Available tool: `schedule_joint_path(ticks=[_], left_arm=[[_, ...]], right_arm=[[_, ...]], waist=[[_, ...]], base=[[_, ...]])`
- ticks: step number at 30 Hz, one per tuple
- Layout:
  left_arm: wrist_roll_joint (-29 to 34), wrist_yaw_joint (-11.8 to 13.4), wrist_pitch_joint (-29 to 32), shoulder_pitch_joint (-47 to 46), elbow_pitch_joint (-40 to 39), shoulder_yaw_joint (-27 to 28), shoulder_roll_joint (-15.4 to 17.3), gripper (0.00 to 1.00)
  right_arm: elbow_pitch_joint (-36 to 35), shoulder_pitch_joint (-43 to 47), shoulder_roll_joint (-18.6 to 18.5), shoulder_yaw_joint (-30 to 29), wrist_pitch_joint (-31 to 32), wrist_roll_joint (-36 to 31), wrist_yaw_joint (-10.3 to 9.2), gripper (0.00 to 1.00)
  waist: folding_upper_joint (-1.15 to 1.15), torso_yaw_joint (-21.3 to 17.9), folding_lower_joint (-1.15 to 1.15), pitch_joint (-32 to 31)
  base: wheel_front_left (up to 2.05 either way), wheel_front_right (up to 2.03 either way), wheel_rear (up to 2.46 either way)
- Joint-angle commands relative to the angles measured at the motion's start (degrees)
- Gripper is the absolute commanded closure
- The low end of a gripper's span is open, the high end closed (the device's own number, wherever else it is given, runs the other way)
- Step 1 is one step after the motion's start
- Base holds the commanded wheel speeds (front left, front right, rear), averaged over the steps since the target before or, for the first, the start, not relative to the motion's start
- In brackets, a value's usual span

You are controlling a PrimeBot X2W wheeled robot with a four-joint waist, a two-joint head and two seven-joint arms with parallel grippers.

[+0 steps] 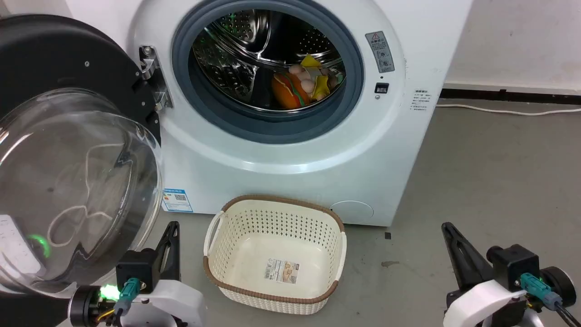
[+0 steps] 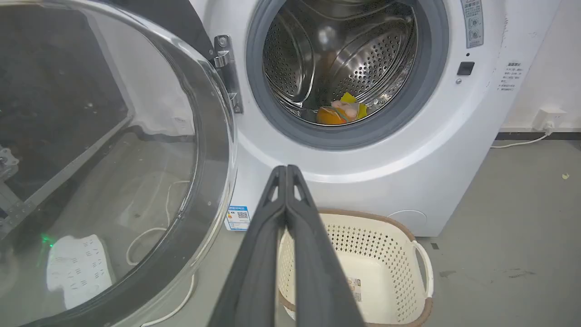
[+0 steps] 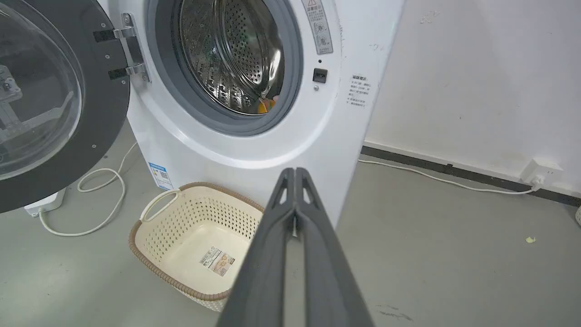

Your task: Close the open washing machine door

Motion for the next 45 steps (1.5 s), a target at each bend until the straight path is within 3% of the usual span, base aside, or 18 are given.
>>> schedule_joint_path(ticks=[1,32,33,45], left_arm=[[0.15,0.16,0.02,0.61,-0.24,0.03,0.00,1.00],[0.15,0.16,0.02,0.61,-0.24,0.03,0.00,1.00],[-0.01,0.00,-0.02,-0.01,0.02,0.02,0.00,0.00],[-0.01,0.20,-1.12,0.19,0.15,-0.27,0.01,0.00]], right_arm=[[-0.28,0.23,0.25,-0.02,0.02,-0.28,0.05,1.00],[-0.28,0.23,0.25,-0.02,0.02,-0.28,0.05,1.00],[0.01,0.00,-0.01,0.02,-0.01,0.04,0.00,0.00],[0.66,0.14,0.01,-0.36,-1.11,1.30,0.00,0.00]], waist=[[0.00,0.00,0.00,0.00],[0.00,0.00,0.00,0.00],[0.00,0.00,0.00,0.00],[0.00,0.25,0.00,-0.43]], base=[[0.00,0.00,0.00],[0.00,0.00,0.00],[0.00,0.00,0.00],[0.00,0.00,0.00]])
